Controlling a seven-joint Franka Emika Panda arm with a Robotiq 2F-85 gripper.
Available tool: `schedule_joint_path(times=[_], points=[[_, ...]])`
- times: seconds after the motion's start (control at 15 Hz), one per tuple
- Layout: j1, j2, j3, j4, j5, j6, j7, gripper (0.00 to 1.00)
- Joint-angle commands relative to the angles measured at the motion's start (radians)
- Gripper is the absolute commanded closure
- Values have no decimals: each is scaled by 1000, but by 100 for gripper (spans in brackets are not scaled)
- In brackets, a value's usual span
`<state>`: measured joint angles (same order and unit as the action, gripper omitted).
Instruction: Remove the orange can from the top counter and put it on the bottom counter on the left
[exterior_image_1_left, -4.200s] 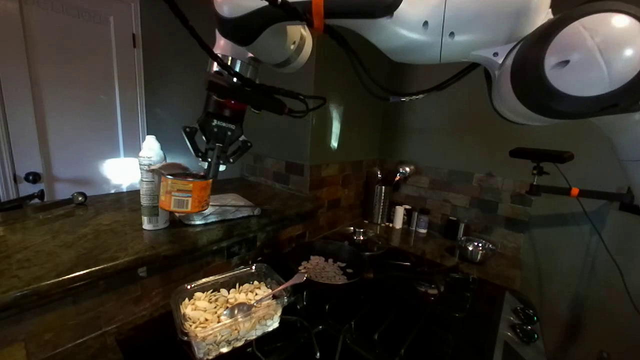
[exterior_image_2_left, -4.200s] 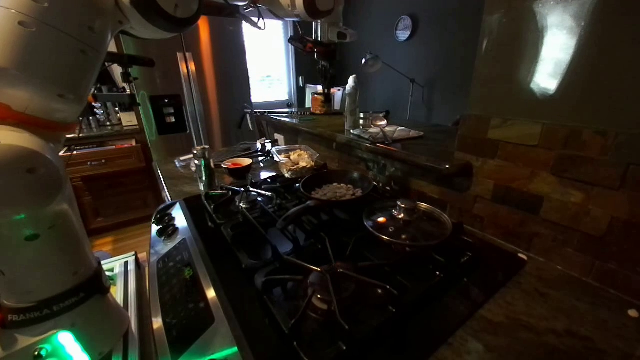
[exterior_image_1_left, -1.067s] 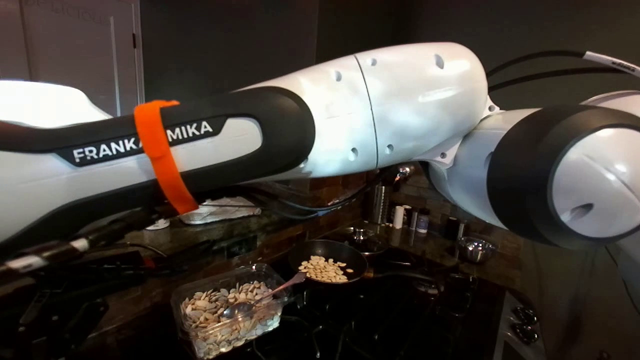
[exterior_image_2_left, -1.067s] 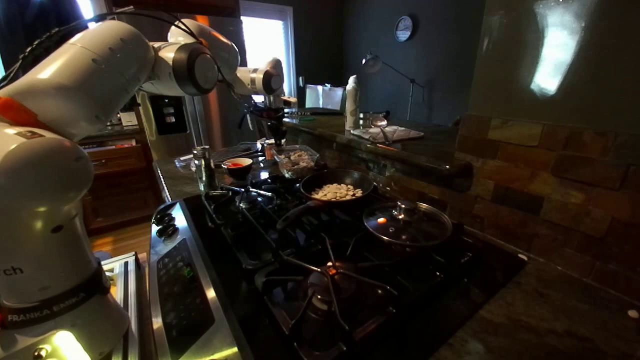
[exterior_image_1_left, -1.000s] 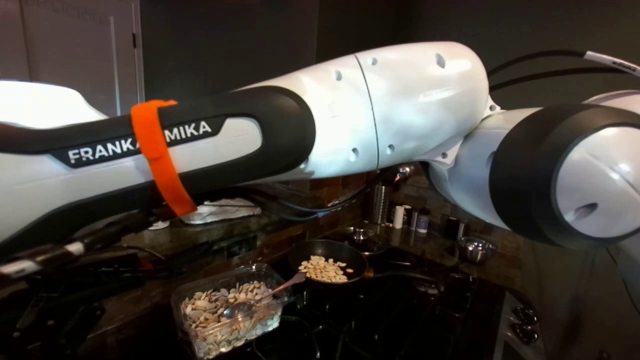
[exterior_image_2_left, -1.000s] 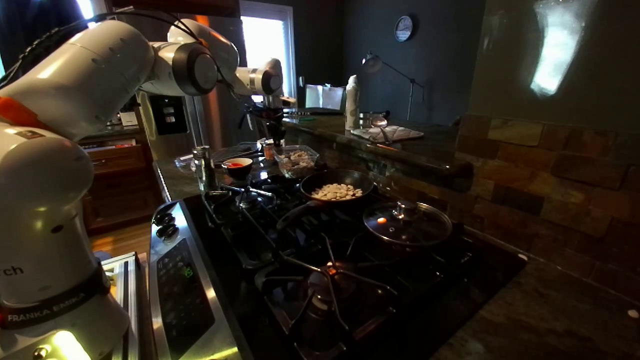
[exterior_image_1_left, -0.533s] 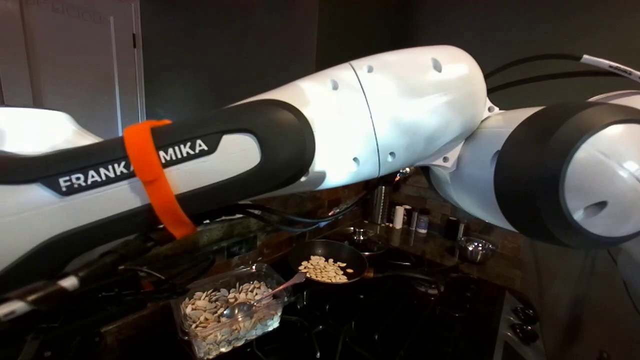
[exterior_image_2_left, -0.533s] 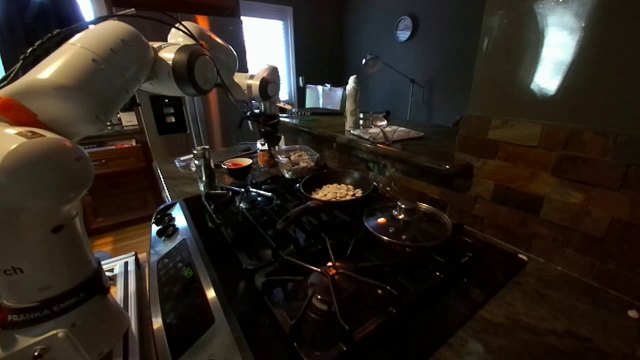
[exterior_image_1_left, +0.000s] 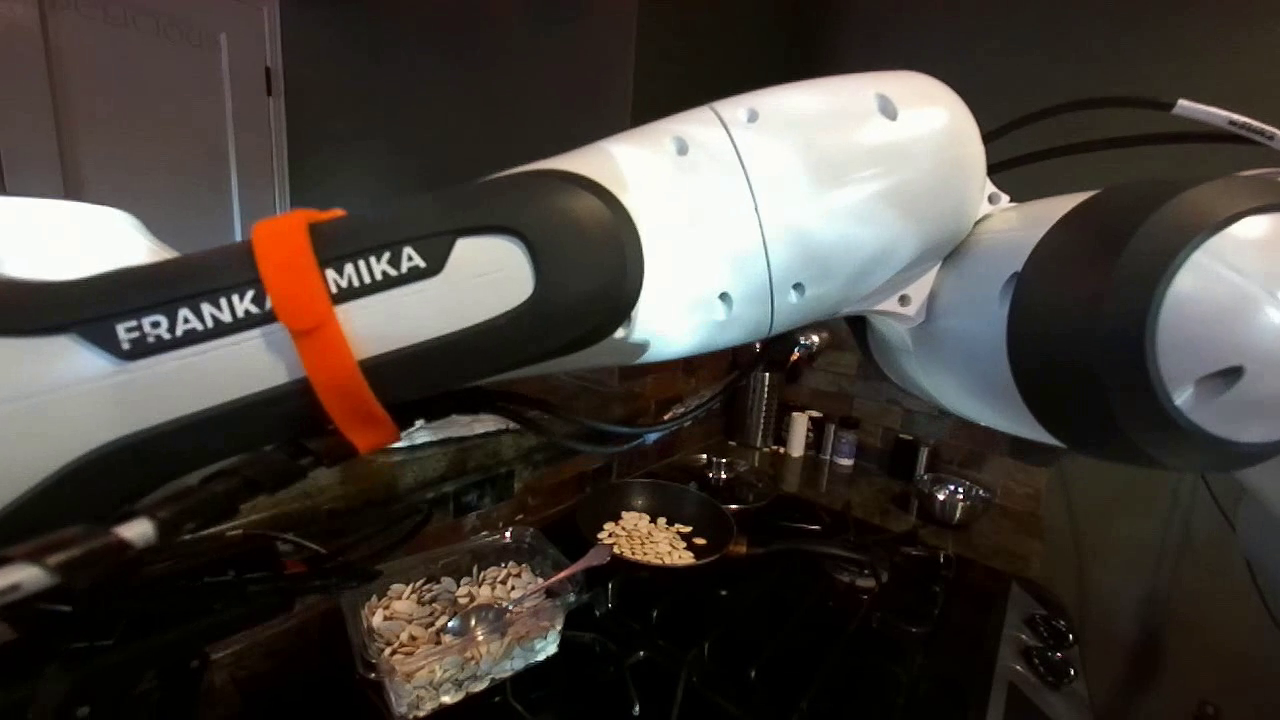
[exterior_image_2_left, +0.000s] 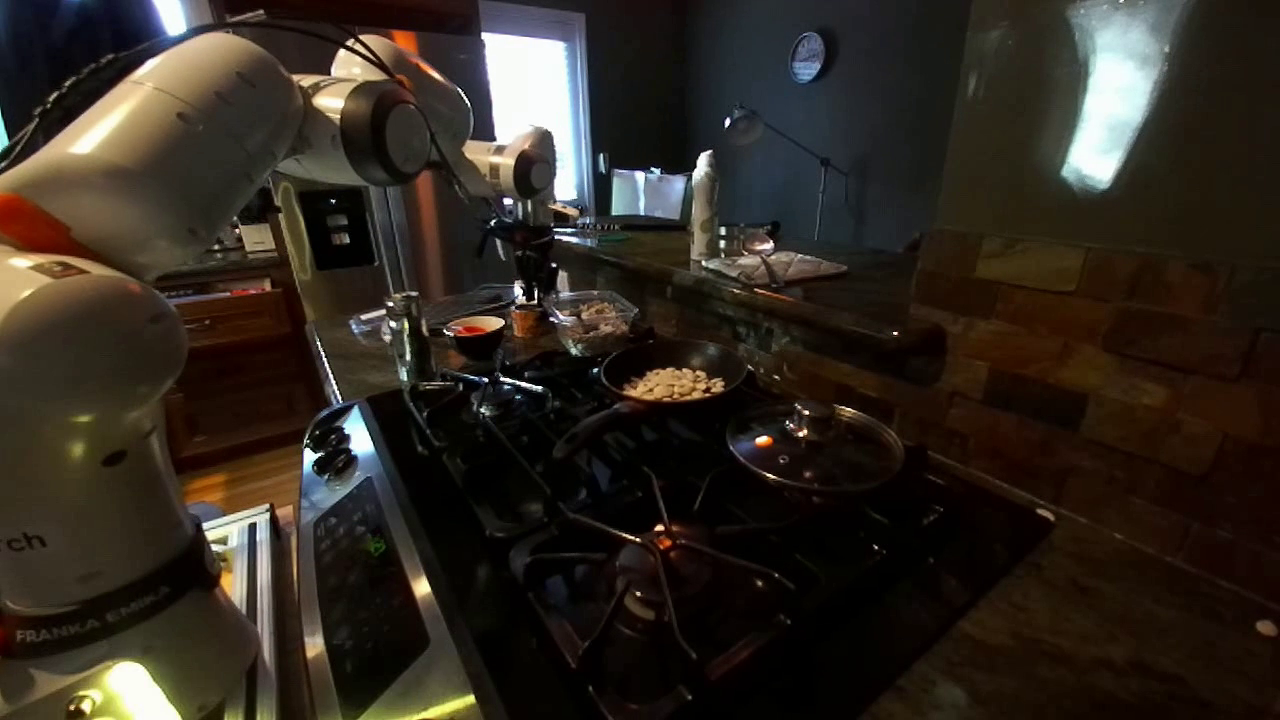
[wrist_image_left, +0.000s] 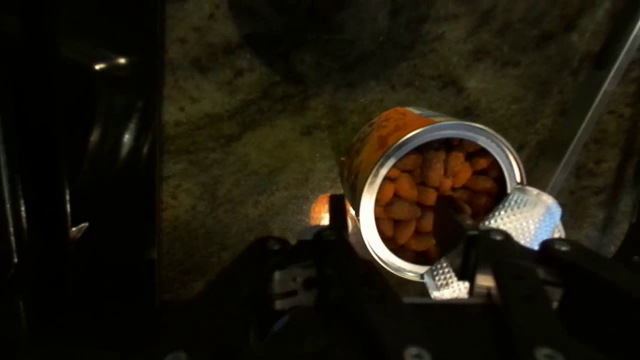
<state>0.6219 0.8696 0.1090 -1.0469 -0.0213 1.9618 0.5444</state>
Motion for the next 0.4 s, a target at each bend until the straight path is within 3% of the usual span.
schedule_joint_path(times=[0.0,0.2,0.27,0.33], points=[[18,-133,-4,-136,-2,-14,62,19],[40,-226,-13,-222,-3,-41,163,1],[48,-256,-16,-257,-10,5,196,0],[29,-162,-1,-127,-3,-37,126,7]])
